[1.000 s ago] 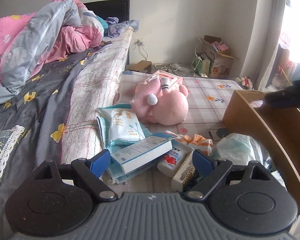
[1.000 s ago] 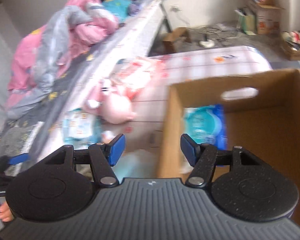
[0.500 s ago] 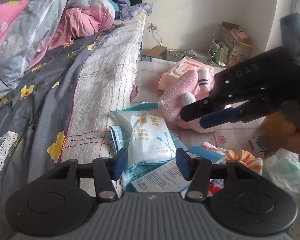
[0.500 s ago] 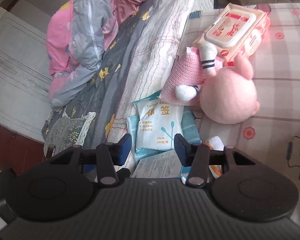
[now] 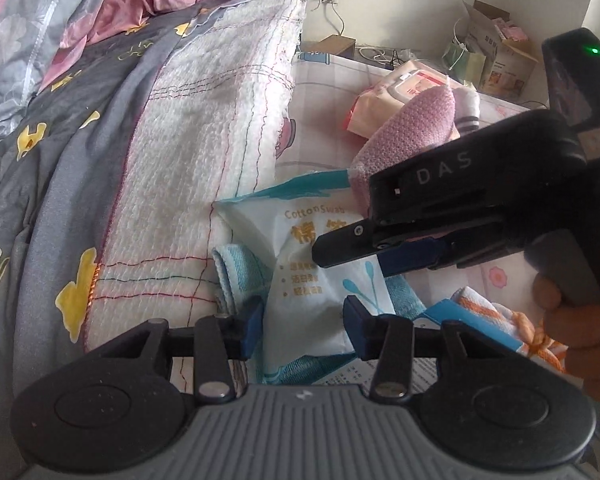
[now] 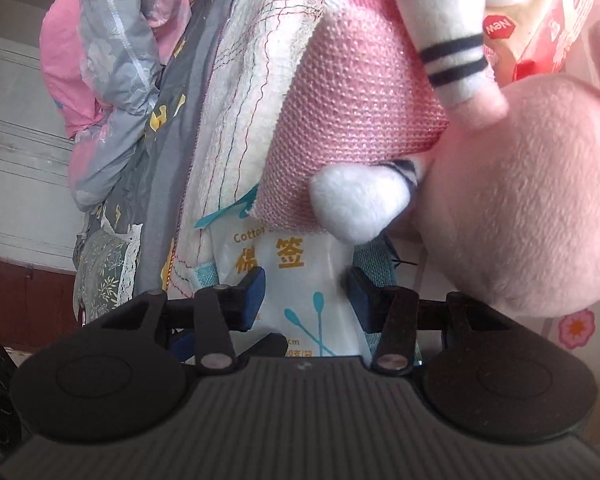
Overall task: Organize soft objects
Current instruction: 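Close the right gripper on the white cotton-swab bag, then carry the cotton-swab bag with the right gripper into the cardboard box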
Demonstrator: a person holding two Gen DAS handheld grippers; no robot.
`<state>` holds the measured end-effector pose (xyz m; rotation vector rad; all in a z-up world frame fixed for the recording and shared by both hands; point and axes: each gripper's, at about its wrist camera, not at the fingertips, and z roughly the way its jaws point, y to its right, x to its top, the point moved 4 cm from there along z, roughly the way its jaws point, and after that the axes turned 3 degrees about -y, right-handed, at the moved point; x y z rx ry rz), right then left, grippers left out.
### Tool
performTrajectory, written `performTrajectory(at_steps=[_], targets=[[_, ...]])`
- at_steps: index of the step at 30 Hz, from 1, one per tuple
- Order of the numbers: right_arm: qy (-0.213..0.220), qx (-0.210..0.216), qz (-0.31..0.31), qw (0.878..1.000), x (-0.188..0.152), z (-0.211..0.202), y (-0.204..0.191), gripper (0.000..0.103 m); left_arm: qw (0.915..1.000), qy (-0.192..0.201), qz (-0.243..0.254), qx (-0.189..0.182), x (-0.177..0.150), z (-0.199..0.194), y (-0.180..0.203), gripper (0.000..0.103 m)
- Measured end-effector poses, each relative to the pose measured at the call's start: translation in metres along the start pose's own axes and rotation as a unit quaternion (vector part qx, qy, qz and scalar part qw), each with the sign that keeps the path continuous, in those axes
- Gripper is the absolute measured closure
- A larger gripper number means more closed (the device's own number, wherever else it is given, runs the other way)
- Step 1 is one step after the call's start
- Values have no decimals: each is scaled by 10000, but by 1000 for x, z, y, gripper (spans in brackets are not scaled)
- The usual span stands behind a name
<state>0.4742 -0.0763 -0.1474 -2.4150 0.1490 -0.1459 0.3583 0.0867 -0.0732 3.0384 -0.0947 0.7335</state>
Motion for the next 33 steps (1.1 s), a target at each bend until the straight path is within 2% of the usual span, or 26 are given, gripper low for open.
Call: performTrajectory(at_steps=[3, 5, 7, 9, 15, 23, 29, 33], targets=[[-26, 61, 40, 10000, 0, 2, 3, 56, 9999, 38, -135, 17, 2, -1, -4, 73], [-10, 72, 24, 10000, -1, 1, 3, 61, 9997, 65, -214, -11, 3, -4, -6, 79], [13, 109, -10, 9999, -3, -3, 2, 67, 9995, 65, -283, -93, 4, -6, -7, 89], [25, 167, -56, 9998, -4, -6, -2, 73, 9993, 72, -333, -119, 4, -11, -7, 92], [108, 351, -143, 9992, -9, -22, -19, 77, 9991, 282, -322, -69, 4, -40, -5, 94], [281, 637, -403, 9968, -27, -65, -56, 77, 9967, 758, -288, -92, -4, -105, 1, 94], [575, 861, -627, 9926, -51, -116, -79, 78, 9930, 1150, -165, -210, -11, -159, 21, 95], [879, 904, -680, 9897, -72, -166, -77, 78, 9895, 1357, 173, -472, -15, -188, 57, 95]])
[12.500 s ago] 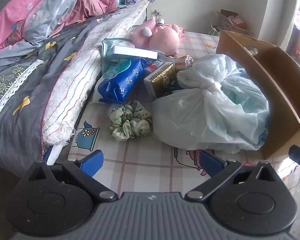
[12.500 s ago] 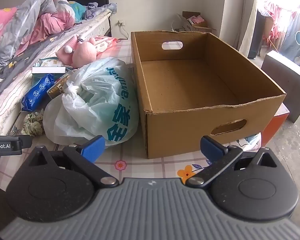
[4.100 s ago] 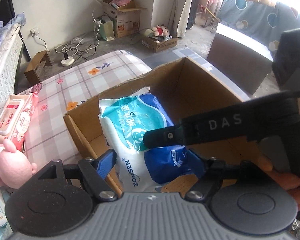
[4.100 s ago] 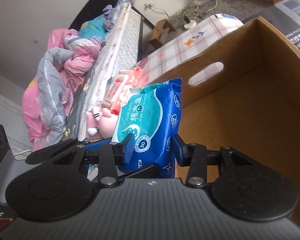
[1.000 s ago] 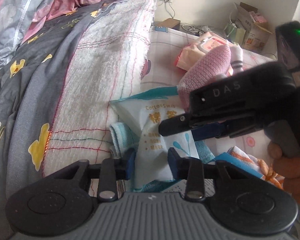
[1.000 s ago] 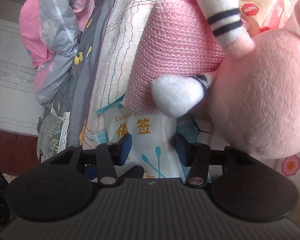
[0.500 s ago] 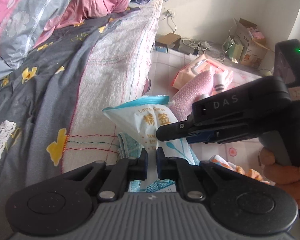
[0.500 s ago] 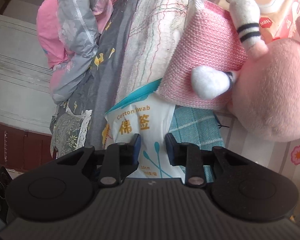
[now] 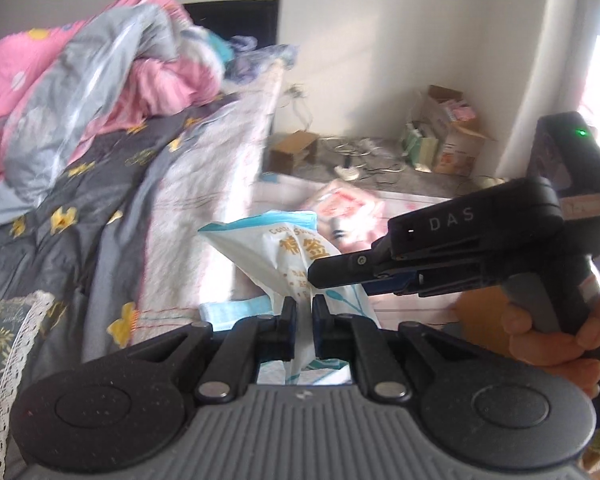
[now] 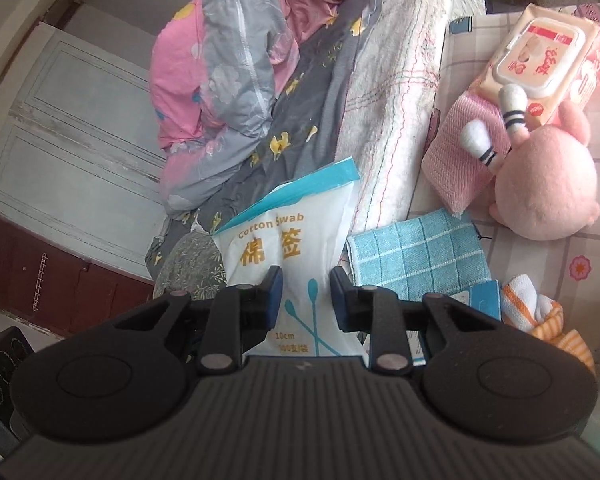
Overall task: Organize soft objects
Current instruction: 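Carry the cotton-swab bag with the right gripper into the cardboard box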
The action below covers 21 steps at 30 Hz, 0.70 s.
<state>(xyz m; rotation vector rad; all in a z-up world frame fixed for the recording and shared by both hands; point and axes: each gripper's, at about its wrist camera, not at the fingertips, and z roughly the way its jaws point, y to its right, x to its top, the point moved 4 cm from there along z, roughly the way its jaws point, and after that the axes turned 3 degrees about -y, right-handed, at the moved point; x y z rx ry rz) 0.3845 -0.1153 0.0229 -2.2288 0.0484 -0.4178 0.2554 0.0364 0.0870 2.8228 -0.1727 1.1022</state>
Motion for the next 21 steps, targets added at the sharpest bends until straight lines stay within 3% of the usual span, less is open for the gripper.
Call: performTrajectory(at_steps=[9, 16, 21], targets=[[849, -476, 280, 9949, -37, -147, 51, 78, 9919, -56, 720, -1049, 4, 6, 126, 95], [1340, -1126, 962, 9799, -70, -245, 146, 78, 9755, -532, 1198, -1766, -8, 60, 234, 95], [1489, -1525, 1381, 9672, -87, -285, 211, 78, 9674, -883, 1438, -1890, -18, 106, 295, 95]])
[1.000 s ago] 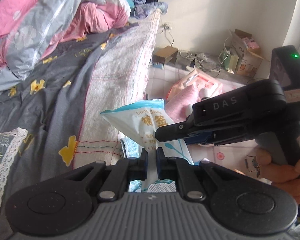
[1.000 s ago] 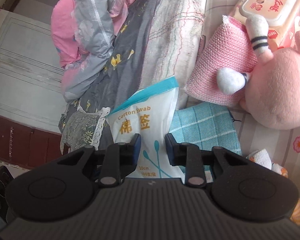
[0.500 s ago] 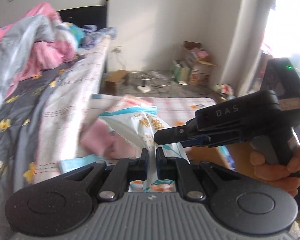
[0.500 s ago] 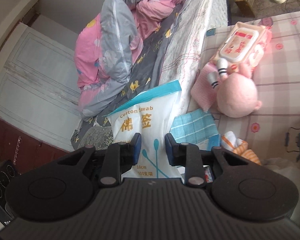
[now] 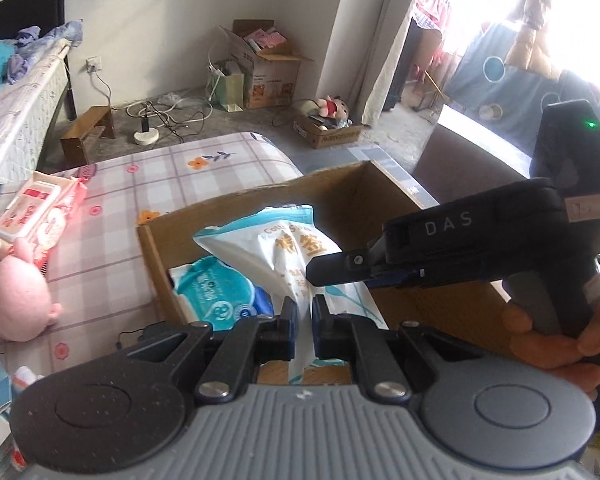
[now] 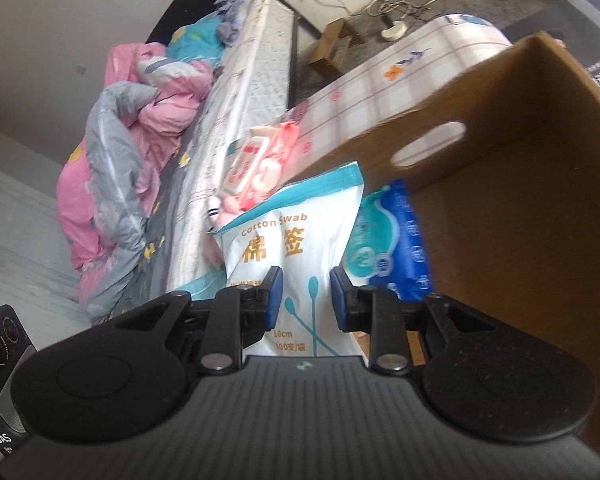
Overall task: Organize soft objects
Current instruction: 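Carry the cotton-swab bag with the right gripper into the cardboard box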
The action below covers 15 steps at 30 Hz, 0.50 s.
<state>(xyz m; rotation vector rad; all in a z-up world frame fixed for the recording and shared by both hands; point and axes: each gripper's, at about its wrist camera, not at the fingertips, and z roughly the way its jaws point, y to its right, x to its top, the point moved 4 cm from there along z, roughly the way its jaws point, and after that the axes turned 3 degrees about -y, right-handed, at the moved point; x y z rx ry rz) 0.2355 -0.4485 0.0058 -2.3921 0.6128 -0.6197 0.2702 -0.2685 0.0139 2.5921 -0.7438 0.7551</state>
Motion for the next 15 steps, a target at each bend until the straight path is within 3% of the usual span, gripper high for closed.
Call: performTrajectory(at_steps=[6, 15], targets=[[-8, -405, 197, 9990, 18, 12, 60, 78, 9990, -453, 8, 64, 16, 64, 14, 94], [-167, -1014, 87, 9947, 44, 67, 97, 79, 9926, -1154, -145, 360, 23, 127, 4, 91]])
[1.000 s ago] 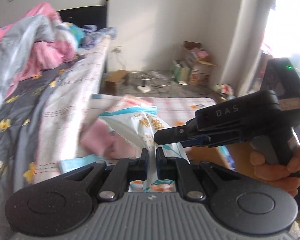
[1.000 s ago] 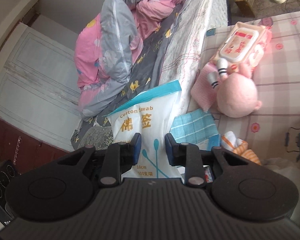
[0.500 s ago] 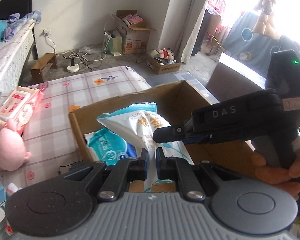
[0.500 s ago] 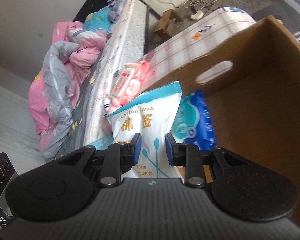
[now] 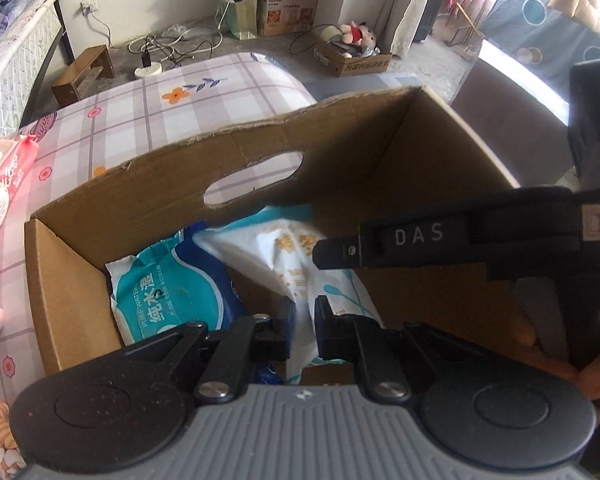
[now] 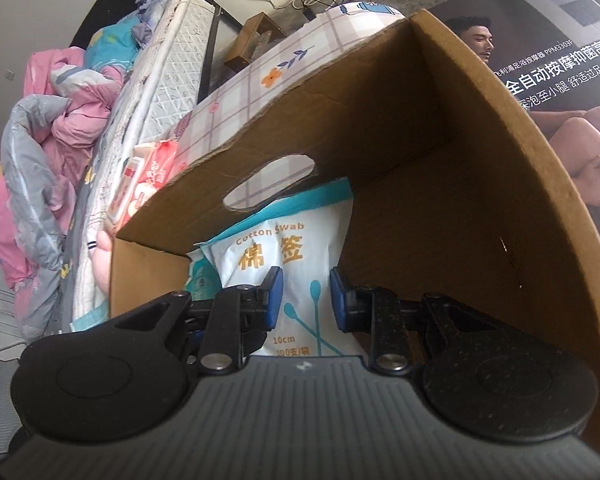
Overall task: Organize soft objects
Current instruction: 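Carry the cotton-swab bag with the right gripper into the cardboard box, then open the right gripper to drop the bag and withdraw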
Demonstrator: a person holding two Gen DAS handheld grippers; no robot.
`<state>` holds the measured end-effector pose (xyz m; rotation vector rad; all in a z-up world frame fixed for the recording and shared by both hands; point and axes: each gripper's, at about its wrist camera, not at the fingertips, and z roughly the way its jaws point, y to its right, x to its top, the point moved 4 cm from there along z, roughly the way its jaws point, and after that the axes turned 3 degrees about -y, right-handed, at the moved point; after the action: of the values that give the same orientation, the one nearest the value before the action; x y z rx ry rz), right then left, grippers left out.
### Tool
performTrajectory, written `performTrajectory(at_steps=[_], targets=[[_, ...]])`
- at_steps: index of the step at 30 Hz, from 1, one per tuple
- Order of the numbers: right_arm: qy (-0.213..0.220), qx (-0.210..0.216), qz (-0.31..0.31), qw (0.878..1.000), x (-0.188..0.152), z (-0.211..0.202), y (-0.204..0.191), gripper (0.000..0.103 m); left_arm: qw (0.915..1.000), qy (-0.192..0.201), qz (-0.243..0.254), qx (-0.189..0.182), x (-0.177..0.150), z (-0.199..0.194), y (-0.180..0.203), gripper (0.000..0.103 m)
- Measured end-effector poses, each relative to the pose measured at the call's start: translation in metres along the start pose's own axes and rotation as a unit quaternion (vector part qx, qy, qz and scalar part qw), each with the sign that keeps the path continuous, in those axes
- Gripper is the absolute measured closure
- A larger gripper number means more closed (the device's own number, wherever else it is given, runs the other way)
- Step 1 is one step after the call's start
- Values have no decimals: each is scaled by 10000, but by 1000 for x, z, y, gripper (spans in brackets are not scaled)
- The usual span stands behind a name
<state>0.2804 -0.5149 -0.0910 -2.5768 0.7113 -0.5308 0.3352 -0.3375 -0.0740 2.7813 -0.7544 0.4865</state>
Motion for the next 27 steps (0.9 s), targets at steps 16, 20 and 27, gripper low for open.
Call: performTrajectory(at_steps=[16, 20, 27], targets=[[337, -91, -93, 9993, 13, 17, -10, 79, 9997, 239, 0, 35, -18, -33, -16, 58], [386, 376, 110, 9985, 5, -4, -16, 78, 9989, 440, 129, 106, -29, -59, -20, 55], [-349, 903, 523, 9939, -22, 10, -13, 78, 9969, 765, 170, 94, -55, -103, -37, 49]])
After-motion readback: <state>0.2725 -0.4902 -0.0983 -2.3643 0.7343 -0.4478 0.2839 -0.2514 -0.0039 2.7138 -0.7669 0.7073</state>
